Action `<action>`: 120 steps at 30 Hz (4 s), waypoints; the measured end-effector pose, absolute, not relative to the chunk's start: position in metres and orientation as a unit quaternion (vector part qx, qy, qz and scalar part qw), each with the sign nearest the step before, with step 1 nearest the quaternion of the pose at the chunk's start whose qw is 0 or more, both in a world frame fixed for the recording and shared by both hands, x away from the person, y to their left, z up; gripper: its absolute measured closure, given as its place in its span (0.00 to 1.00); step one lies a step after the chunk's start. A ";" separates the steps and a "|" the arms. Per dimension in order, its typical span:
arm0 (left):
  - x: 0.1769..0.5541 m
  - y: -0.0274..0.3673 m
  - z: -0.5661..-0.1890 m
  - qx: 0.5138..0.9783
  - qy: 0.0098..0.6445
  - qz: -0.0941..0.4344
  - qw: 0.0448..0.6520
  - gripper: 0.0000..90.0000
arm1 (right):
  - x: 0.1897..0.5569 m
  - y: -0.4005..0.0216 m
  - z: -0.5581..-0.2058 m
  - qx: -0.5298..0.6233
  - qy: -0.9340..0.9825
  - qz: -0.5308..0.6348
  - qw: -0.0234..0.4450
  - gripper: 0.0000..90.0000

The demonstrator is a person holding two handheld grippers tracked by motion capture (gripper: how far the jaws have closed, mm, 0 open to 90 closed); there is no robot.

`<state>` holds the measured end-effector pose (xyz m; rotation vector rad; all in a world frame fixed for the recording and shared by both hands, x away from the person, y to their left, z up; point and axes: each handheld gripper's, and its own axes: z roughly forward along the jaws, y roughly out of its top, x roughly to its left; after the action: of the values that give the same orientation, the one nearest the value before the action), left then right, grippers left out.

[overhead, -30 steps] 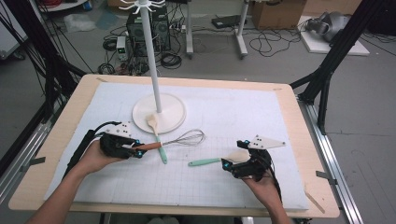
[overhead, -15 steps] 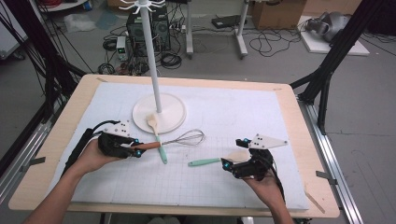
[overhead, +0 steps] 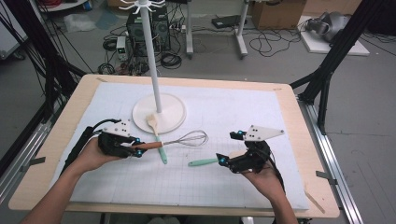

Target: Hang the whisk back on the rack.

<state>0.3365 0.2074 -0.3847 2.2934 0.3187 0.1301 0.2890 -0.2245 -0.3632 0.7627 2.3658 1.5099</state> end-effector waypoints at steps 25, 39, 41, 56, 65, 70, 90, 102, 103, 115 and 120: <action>0.325 0.187 -0.368 0.910 0.091 0.052 0.402 0.81 | 0.314 -0.194 -0.346 0.206 0.845 0.488 0.075 0.20; 0.324 0.186 -0.367 0.909 0.087 0.049 0.404 0.81 | 0.323 -0.182 -0.342 0.175 0.856 0.482 0.070 0.19; 0.324 0.187 -0.366 0.909 0.086 0.049 0.405 0.81 | 0.324 -0.180 -0.341 0.171 0.857 0.481 0.069 0.20; 0.326 0.184 -0.355 0.904 0.079 0.052 0.417 0.81 | 0.326 -0.172 -0.337 0.146 0.858 0.489 0.060 0.25; 0.327 0.178 -0.348 0.905 0.068 0.048 0.418 0.81 | 0.331 -0.162 -0.326 0.124 0.863 0.486 0.051 0.31; 0.326 0.173 -0.349 0.907 0.057 0.041 0.415 0.81 | 0.337 -0.150 -0.322 0.101 0.873 0.474 0.048 0.36; 0.324 0.157 -0.355 0.917 0.035 0.021 0.397 0.81 | 0.341 -0.108 -0.343 0.029 0.911 0.412 -0.007 0.55; 0.322 0.149 -0.355 0.918 0.027 0.014 0.397 0.81 | 0.338 -0.095 -0.352 -0.006 0.927 0.374 -0.019 0.66; 0.322 0.149 -0.355 0.918 0.027 0.014 0.396 0.81 | 0.338 -0.094 -0.352 -0.007 0.928 0.373 -0.019 0.67; 0.321 0.146 -0.354 0.918 0.022 0.010 0.396 0.81 | 0.335 -0.090 -0.355 -0.023 0.937 0.348 -0.020 0.79; 0.322 0.146 -0.355 0.917 0.024 0.000 0.398 0.81 | 0.335 -0.089 -0.355 -0.028 0.938 0.344 -0.018 0.82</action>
<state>0.3218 0.1457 -0.3547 2.3226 0.0607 -0.0001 0.3348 -0.0894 -0.3554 -0.0897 2.9828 1.0924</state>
